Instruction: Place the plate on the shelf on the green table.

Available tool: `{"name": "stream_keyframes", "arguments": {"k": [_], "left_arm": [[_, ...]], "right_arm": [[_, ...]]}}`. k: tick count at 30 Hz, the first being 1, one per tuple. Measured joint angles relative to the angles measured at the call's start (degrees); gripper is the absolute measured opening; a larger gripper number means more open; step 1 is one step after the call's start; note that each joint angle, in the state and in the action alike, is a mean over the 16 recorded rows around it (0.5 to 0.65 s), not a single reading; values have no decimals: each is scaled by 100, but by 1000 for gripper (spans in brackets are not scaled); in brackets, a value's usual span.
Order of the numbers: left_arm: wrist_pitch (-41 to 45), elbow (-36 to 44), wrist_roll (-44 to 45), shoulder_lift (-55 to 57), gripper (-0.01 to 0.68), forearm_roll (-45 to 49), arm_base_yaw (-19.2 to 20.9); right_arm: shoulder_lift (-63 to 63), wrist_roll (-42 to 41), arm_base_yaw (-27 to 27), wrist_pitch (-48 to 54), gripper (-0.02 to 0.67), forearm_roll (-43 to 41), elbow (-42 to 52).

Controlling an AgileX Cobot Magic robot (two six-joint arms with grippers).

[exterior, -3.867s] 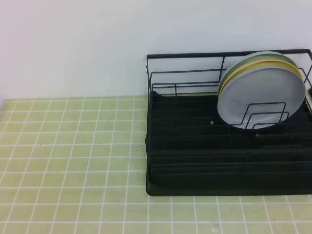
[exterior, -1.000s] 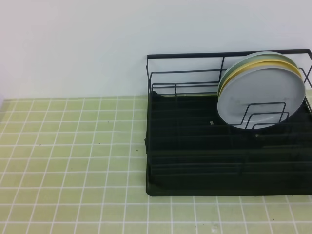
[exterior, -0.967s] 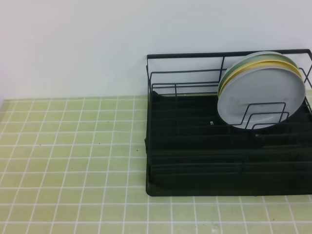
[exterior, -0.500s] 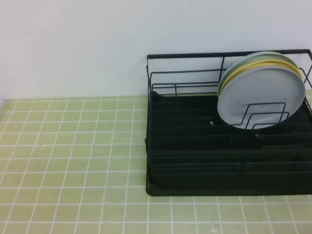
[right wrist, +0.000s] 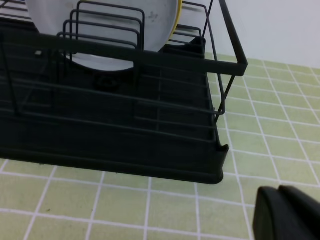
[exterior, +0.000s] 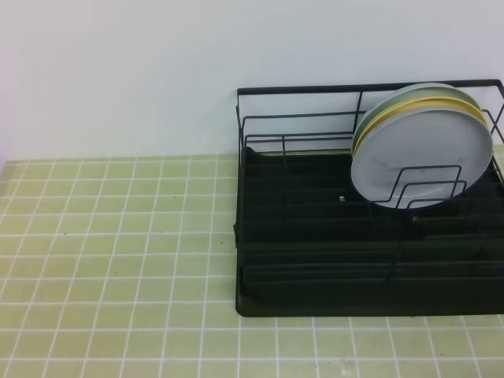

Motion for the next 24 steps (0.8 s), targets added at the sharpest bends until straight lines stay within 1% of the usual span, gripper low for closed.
{"name": "stream_keyframes", "arguments": {"k": [6,17,21,24], "left_arm": [[0,0,0,0,-2,0,0],[6,-1,0,0,-2,-1,50],[32,1,0,0,-2,-38,298],[-9,67,0,0,-2,-180,661]], "right_arm": [[0,5,0,-59,10,-45,0],[0,21,0,-441,10,-640,0],[0,27,0,-544,10,-836,0],[0,30,0,-540,10,-863,0]]}}
